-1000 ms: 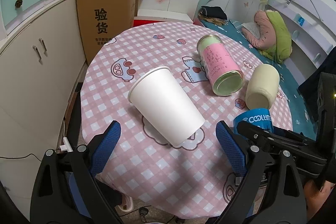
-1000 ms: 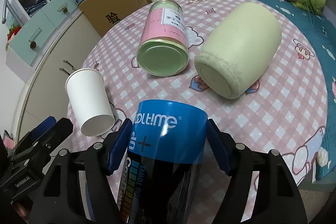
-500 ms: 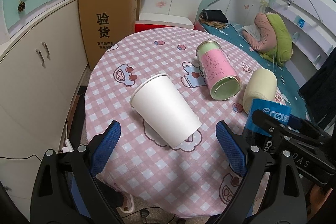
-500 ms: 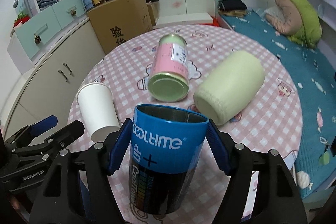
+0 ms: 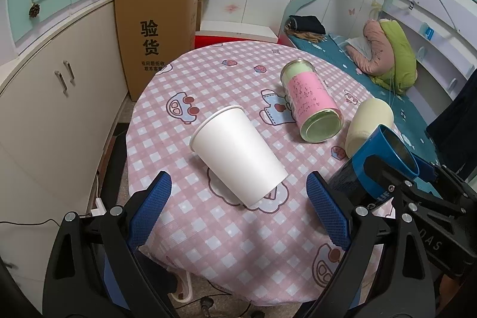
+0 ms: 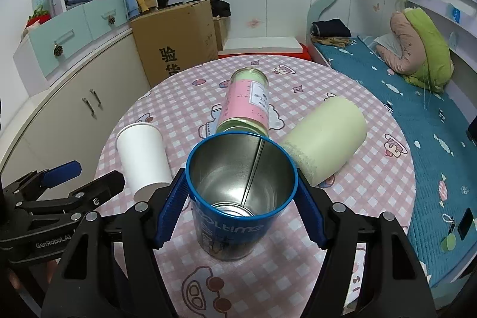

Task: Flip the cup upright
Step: 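Turn the blue can open end up with the right gripper and lower it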

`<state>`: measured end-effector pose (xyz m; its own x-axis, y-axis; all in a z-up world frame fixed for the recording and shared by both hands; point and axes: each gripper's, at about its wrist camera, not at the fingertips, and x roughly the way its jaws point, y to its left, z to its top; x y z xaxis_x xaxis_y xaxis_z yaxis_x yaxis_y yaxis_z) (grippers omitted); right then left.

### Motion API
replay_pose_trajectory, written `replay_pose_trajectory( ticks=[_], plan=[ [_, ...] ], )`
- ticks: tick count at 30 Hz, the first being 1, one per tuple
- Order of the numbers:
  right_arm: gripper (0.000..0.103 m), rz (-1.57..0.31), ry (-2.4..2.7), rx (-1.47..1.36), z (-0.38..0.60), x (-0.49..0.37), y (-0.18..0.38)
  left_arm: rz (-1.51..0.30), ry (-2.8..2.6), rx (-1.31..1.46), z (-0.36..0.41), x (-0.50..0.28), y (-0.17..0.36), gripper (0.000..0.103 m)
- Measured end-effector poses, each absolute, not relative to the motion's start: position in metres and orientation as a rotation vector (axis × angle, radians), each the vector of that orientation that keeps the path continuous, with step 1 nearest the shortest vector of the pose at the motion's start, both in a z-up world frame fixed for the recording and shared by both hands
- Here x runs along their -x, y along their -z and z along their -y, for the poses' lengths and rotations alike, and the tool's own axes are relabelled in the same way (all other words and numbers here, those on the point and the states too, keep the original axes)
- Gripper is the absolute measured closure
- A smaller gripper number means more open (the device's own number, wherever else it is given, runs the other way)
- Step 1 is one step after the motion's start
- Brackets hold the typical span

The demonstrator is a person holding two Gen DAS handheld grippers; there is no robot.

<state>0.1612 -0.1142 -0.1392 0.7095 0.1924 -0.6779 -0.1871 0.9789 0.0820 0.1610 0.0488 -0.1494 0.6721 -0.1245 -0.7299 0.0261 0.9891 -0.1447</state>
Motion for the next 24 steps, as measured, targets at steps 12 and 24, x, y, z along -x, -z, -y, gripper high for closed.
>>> replay_pose_trajectory(
  ticks=[12, 24],
  plan=[
    [0.037, -0.708, -0.226, 0.028, 0.103, -0.146, 0.132, -0.802, 0.068, 0.132, -0.056, -0.143, 0.138, 0.011],
    [0.028, -0.633, -0.236, 0.002, 0.111, -0.116, 0.109, -0.747, 0.071, 0.109, -0.047, -0.117, 0.116, 0.011]
  ],
)
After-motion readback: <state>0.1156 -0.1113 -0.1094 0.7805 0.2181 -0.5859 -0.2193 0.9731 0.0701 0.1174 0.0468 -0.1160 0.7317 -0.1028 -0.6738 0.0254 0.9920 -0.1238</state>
